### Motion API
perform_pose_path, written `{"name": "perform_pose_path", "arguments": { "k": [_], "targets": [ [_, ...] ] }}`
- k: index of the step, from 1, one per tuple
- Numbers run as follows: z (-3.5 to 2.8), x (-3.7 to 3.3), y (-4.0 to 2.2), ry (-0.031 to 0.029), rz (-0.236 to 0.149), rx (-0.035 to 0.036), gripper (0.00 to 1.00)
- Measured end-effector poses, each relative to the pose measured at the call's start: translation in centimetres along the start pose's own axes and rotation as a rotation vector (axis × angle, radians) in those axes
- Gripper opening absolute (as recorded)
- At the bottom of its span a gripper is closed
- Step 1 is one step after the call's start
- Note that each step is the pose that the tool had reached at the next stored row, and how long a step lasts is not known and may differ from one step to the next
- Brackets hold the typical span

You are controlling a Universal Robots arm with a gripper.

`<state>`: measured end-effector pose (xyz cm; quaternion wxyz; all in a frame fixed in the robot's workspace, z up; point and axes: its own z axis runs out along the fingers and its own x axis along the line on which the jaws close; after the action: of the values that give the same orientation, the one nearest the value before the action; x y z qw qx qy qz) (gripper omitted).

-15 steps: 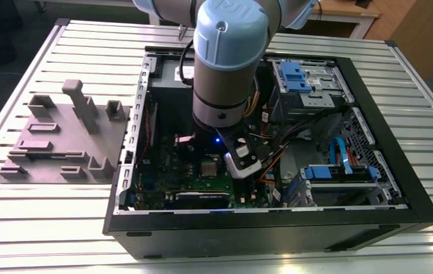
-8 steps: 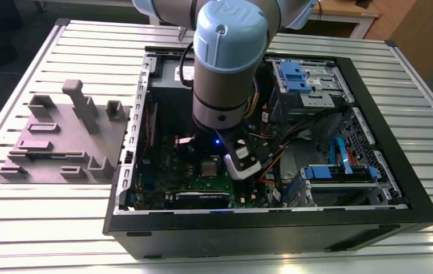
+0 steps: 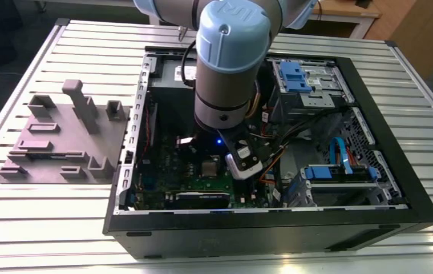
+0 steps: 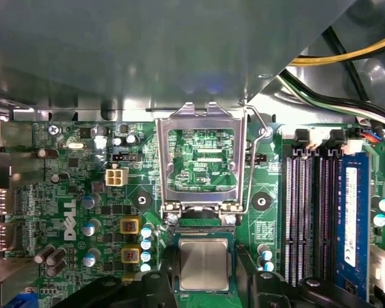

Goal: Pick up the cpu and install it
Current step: 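Place the cpu into insertion slot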

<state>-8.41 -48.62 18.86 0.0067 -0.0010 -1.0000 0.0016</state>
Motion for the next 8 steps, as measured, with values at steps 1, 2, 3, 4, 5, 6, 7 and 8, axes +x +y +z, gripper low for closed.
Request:
{"name": "perform_pose_path", "arguments": {
  "k": [1,2,3,4,5,6,7,8],
  "targets": [
    [-0.05,-0.09,0.00,0.0011,0.000,-0.0003,0.46],
    [-0.10,-0.18,0.01,0.0027,0.000,-0.0003,0.46],
    [-0.17,-0.26,0.00,0.0044,0.000,0.0004,0.46],
    [-0.20,-0.30,-0.01,0.0053,0.000,0.0005,0.46],
    [-0.31,-0.29,-0.02,0.0058,0.000,0.0007,0.46],
    [-0.42,-0.29,-0.02,0.0060,0.000,0.0007,0.46],
    [-0.54,-0.29,-0.02,0.0060,0.000,0.0006,0.46],
    [-0.59,-0.29,-0.02,0.0060,0.000,0.0006,0.46]
  ]
}}
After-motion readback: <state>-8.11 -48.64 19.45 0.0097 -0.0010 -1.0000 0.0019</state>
